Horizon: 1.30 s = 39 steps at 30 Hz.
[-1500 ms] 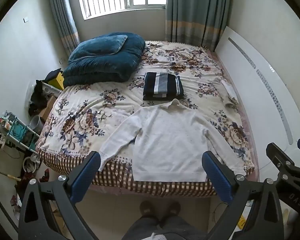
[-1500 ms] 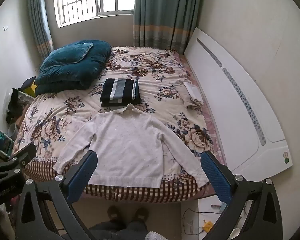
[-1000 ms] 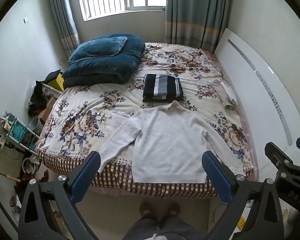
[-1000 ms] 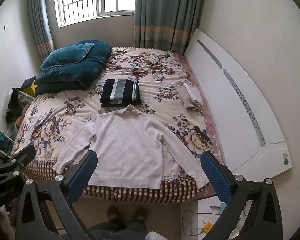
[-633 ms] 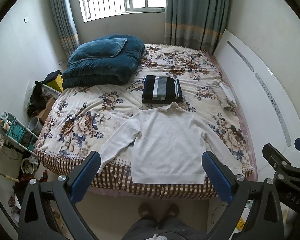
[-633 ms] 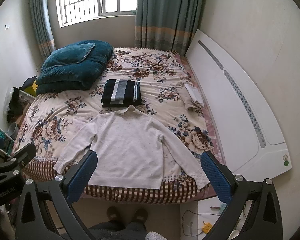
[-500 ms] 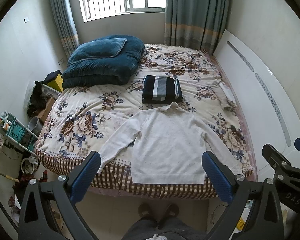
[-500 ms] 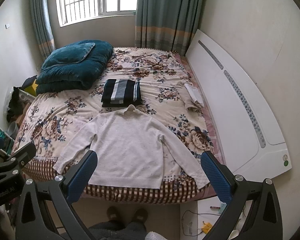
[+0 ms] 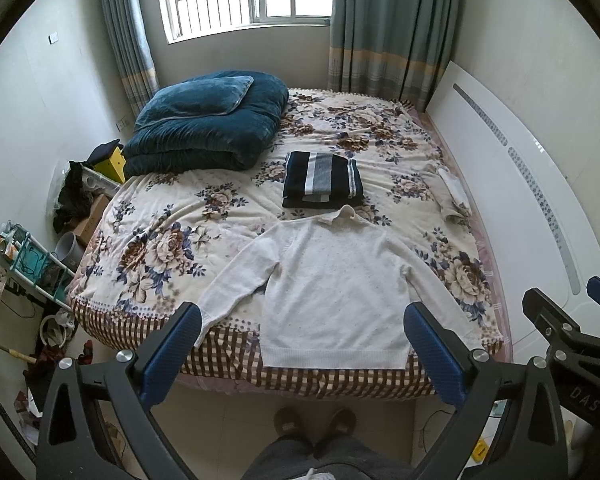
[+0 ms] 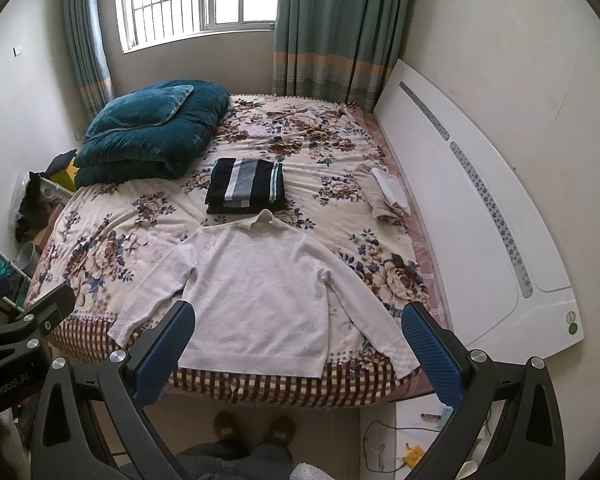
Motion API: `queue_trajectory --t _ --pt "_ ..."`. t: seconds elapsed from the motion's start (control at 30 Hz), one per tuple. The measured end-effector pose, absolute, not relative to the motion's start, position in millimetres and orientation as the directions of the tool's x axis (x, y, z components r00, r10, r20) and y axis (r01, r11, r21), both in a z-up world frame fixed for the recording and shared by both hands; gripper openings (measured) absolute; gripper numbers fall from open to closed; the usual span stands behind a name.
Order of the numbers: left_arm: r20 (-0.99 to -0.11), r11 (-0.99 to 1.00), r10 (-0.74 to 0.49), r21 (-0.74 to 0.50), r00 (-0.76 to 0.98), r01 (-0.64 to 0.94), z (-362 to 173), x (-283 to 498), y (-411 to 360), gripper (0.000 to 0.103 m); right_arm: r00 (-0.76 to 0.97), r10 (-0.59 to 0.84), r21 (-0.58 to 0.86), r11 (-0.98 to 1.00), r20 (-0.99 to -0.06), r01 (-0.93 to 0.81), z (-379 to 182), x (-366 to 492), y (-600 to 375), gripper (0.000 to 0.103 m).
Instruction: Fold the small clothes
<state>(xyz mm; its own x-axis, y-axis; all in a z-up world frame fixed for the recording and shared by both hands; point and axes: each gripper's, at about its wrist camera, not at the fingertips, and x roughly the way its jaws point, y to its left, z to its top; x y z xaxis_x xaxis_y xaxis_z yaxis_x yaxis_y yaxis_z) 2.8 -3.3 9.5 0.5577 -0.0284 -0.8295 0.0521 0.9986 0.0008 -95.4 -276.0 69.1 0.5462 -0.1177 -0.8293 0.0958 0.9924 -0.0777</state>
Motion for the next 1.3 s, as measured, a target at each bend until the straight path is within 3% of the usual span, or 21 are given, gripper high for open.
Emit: queue_trajectory --t 1.3 --pt "-0.825 0.999 -0.035 -0.007 0.564 0.051 10.7 6.4 -4.4 0.103 0.550 -0.118 -0.079 0.992 -0.827 0.095 72.0 -92.6 -280.8 0.103"
